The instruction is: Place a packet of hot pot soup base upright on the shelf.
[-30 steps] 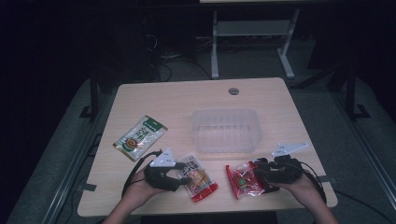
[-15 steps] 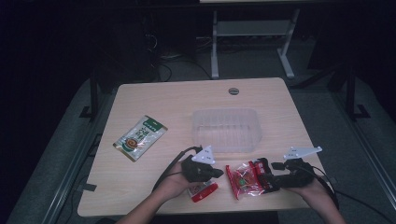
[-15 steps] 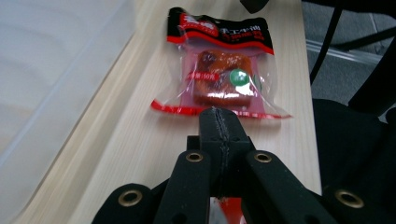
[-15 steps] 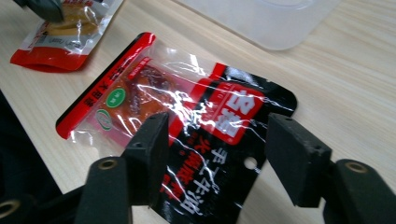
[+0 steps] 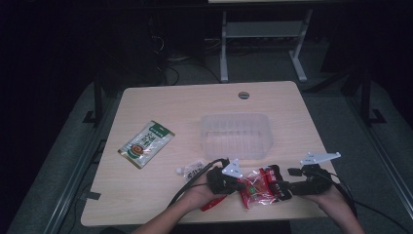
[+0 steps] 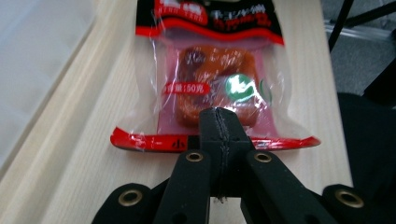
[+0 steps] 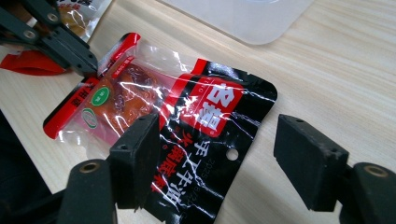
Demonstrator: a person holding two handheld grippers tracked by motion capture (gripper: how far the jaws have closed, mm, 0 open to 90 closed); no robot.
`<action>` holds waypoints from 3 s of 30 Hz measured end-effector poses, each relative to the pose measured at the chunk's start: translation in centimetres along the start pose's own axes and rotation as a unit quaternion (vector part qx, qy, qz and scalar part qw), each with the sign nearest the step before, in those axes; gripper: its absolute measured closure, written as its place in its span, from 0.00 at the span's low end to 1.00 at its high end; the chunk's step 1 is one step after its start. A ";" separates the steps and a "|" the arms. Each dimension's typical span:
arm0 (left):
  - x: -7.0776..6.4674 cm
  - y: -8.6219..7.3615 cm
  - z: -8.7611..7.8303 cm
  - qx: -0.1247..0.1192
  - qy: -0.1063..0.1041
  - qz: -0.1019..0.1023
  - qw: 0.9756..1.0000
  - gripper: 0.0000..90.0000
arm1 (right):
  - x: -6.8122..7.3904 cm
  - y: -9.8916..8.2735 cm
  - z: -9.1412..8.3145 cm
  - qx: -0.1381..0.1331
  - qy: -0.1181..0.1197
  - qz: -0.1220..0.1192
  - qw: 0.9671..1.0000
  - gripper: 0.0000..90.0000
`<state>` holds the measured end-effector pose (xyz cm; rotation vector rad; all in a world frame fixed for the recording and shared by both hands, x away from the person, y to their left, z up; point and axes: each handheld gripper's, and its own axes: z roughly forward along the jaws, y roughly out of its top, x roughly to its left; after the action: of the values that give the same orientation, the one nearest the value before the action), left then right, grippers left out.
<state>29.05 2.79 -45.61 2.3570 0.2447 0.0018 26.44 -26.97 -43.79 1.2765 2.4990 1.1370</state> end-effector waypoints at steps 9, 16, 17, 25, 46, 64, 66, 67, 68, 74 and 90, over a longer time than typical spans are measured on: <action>0.1 -0.2 0.2 0.016 0.003 -0.003 1.000 1.00 | -0.1 0.0 -0.2 -0.006 0.009 0.003 1.000 0.30; 0.1 -0.5 0.3 0.032 0.007 -0.006 0.999 1.00 | 0.1 0.0 0.0 -0.005 0.021 0.003 1.000 0.28; 0.1 -0.5 0.3 0.032 0.007 -0.005 0.999 1.00 | 0.1 0.0 0.0 -0.005 0.024 0.002 1.000 0.28; 0.1 -0.5 0.3 0.034 0.010 -0.001 0.999 1.00 | 0.0 0.1 0.8 -0.001 0.048 0.009 0.999 0.27; -0.2 -0.5 0.2 0.035 0.017 -0.001 0.999 1.00 | 0.1 0.5 1.7 -0.011 0.110 0.017 0.994 0.57; -0.2 -0.6 0.3 0.027 0.017 -0.011 0.999 1.00 | 1.1 1.0 1.8 -0.014 0.139 -0.038 0.989 0.93; -0.1 -0.6 0.2 0.030 0.016 -0.008 0.999 1.00 | 1.1 1.1 1.8 -0.012 0.139 -0.041 0.989 0.95; -0.1 -0.6 0.2 0.029 0.016 -0.009 0.999 1.00 | 1.1 1.1 1.8 -0.012 0.140 -0.042 0.989 0.95; -0.1 -0.6 0.3 0.029 0.016 -0.009 0.999 1.00 | 1.1 1.2 1.8 -0.011 0.142 -0.040 0.989 0.95; -0.1 -0.6 0.3 0.027 0.014 -0.015 0.999 1.00 | 0.9 1.3 1.9 -0.010 0.155 -0.035 0.987 0.99; 0.3 -0.6 -1.8 0.017 -0.012 -0.043 0.999 0.89 | 1.6 2.2 0.2 -0.075 0.192 -0.043 0.978 1.00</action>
<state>29.09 4.49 -44.70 2.3777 0.3369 -0.0735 26.97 -24.88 -42.07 0.9759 2.6276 1.6499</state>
